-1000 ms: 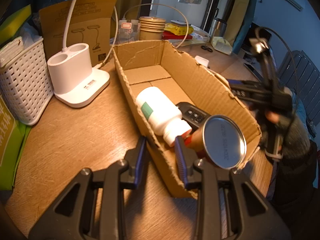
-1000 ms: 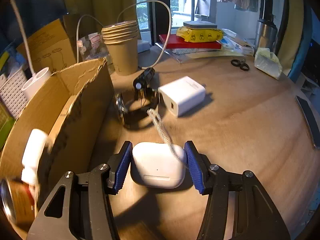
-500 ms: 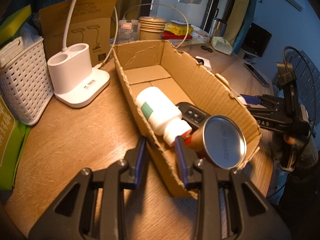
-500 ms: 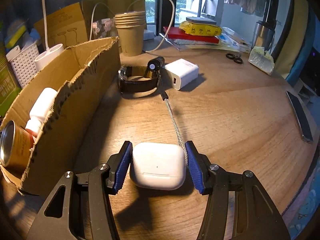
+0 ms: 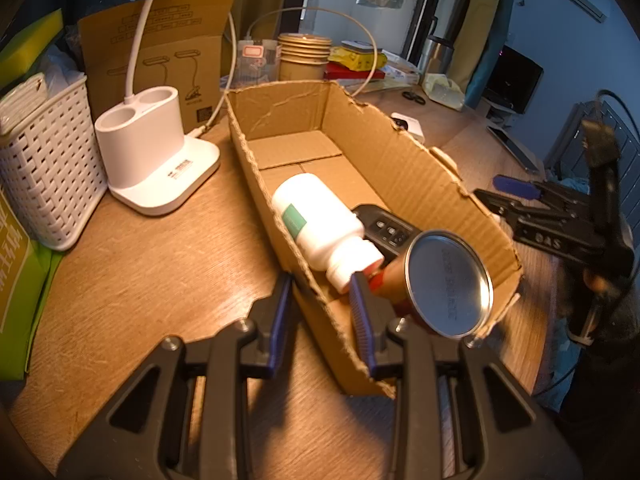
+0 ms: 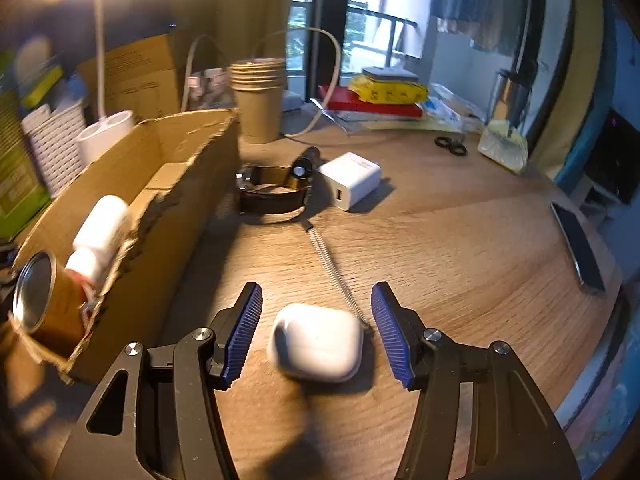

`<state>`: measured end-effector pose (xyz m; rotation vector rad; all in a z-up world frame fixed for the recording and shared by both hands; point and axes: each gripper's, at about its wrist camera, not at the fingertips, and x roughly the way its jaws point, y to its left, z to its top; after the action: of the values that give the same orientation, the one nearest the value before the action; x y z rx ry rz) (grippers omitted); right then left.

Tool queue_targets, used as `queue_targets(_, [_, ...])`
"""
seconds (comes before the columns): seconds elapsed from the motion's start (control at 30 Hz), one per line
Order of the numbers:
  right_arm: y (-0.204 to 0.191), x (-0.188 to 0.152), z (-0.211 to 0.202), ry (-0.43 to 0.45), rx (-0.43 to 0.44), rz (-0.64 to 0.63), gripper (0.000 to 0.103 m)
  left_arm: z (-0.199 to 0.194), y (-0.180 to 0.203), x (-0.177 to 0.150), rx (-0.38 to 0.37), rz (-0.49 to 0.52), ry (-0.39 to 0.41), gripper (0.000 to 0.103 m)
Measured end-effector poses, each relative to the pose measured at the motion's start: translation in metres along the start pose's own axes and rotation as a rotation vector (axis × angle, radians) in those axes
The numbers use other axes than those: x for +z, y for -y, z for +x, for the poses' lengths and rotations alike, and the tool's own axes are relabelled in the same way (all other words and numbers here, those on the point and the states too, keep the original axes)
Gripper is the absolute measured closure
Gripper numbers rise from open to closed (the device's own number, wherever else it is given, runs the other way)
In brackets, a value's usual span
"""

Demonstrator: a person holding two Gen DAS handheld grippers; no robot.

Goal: Organize rigid objects
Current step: 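Lift the white earbud case with the right gripper and carry it over the box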

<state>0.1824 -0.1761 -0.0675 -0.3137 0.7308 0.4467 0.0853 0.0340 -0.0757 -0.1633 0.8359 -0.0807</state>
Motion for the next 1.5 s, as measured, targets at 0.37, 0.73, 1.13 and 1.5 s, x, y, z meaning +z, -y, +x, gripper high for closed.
queue_targets(0.37, [0.002,-0.019,0.021,-0.093,-0.029,0.011,0.043,0.0,0.0,0.0,-0.001,-0.001,0.0,0.072])
queue_targets(0.73, [0.009,-0.021,0.019,-0.072,-0.008,0.035,0.044,-0.001,0.0,-0.001,-0.001,-0.002,0.0,0.072])
queue_targets(1.13, [0.003,-0.009,-0.009,0.0,0.015,0.022,0.044,-0.001,0.0,-0.001,-0.001,-0.001,0.0,0.071])
queue_targets(1.5, [-0.018,0.017,-0.043,0.117,0.091,0.01,0.044,0.0,-0.001,0.0,-0.001,-0.001,0.0,0.071])
